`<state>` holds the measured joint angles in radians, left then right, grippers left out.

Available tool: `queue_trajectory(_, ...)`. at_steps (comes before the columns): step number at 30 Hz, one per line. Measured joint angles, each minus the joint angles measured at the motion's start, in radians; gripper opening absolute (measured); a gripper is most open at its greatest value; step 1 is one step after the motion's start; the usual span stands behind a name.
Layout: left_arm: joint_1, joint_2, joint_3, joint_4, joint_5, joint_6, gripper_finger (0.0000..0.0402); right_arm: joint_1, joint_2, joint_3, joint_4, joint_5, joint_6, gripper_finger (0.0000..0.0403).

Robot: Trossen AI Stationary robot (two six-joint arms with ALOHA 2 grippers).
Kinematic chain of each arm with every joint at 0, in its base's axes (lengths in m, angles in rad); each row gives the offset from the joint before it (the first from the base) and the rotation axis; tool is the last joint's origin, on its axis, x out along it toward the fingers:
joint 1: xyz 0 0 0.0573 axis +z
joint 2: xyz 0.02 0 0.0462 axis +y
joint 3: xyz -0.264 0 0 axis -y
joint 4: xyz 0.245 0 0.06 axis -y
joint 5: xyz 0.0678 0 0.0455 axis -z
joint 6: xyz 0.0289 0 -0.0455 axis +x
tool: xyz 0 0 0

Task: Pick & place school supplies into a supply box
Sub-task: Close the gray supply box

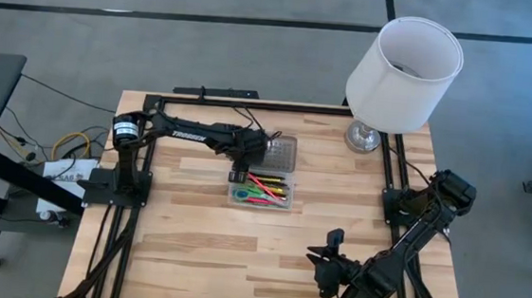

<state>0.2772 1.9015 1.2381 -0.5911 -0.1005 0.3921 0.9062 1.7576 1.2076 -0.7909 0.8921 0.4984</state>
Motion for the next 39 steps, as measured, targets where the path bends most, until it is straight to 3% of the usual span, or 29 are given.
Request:
queue_trajectory(13, -0.100, -0.002, 0.001, -0.107, 0.062, -0.080, 0.0146, 0.000, 0.000, 0.000, 0.006, 0.000, 0.000, 0.0085)
queue_trajectory(26, -0.275, -0.003, 0.002, -0.267, 0.097, -0.220, 0.0146, 0.000, 0.000, 0.000, 0.013, 0.000, 0.000, 0.0085)
queue_trajectory(39, -0.420, -0.004, 0.002, -0.155, 0.175, -0.237, 0.0146, -0.035, 0.000, 0.000, 0.014, -0.005, 0.000, 0.0085)
